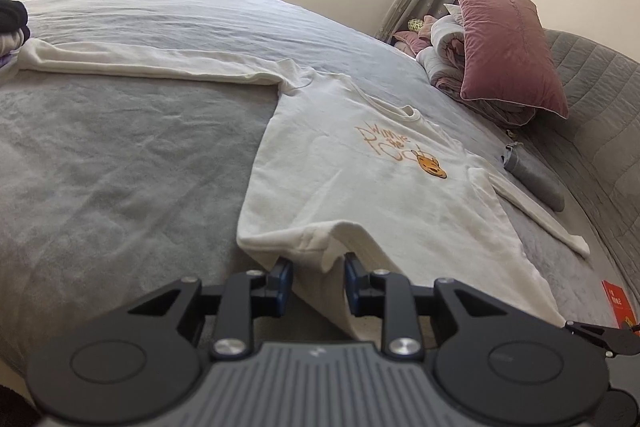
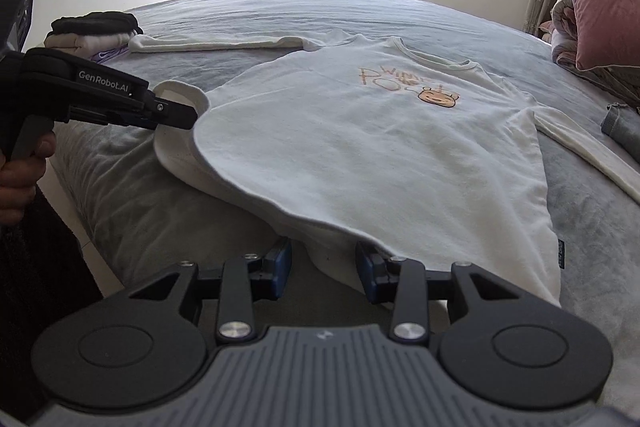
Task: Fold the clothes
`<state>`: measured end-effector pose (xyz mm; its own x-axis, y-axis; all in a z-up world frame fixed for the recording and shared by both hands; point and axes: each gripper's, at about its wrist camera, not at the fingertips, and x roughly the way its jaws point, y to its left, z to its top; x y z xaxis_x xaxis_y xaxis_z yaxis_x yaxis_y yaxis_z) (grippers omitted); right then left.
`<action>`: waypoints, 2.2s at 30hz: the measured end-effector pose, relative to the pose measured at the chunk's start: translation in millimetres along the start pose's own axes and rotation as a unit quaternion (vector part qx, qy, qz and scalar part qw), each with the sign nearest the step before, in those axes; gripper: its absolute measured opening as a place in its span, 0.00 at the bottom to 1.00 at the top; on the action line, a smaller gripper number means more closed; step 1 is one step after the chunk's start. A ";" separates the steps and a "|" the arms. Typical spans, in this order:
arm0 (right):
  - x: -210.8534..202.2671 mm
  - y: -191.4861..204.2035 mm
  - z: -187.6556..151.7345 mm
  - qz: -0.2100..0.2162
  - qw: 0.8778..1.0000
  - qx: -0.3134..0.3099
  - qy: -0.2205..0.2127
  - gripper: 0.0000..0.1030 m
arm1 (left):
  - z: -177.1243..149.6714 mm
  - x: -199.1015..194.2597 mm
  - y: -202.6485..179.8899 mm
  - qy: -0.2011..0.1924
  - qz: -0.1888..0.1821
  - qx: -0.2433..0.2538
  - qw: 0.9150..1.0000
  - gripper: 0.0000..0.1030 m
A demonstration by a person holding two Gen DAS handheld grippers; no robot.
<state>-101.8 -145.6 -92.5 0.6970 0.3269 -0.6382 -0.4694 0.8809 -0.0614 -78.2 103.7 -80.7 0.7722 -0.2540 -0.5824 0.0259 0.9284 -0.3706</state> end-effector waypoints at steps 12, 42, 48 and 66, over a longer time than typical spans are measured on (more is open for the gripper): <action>-22.4 -45.6 20.7 0.129 0.990 0.051 0.014 0.06 | -7.7 -22.8 2.4 0.035 0.056 0.096 0.993 0.07; 2.4 -20.4 -6.8 -0.051 0.996 0.077 -0.019 0.40 | -35.5 -7.4 -22.8 -0.038 0.054 0.184 0.981 0.26; -40.4 -21.9 -46.7 -0.064 0.984 0.147 -0.072 0.41 | -45.1 -36.0 -18.5 -0.045 0.054 0.223 0.972 0.31; 66.9 -100.4 108.2 -0.151 0.969 0.146 -0.131 0.67 | 89.2 103.6 -71.4 -0.074 0.003 0.149 0.986 0.71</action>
<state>50.5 -175.1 -46.1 0.9104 0.0813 -0.4056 -0.0759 0.9967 0.0295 56.5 35.3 -50.0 0.8570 -0.2258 -0.4632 0.1886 0.9740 -0.1258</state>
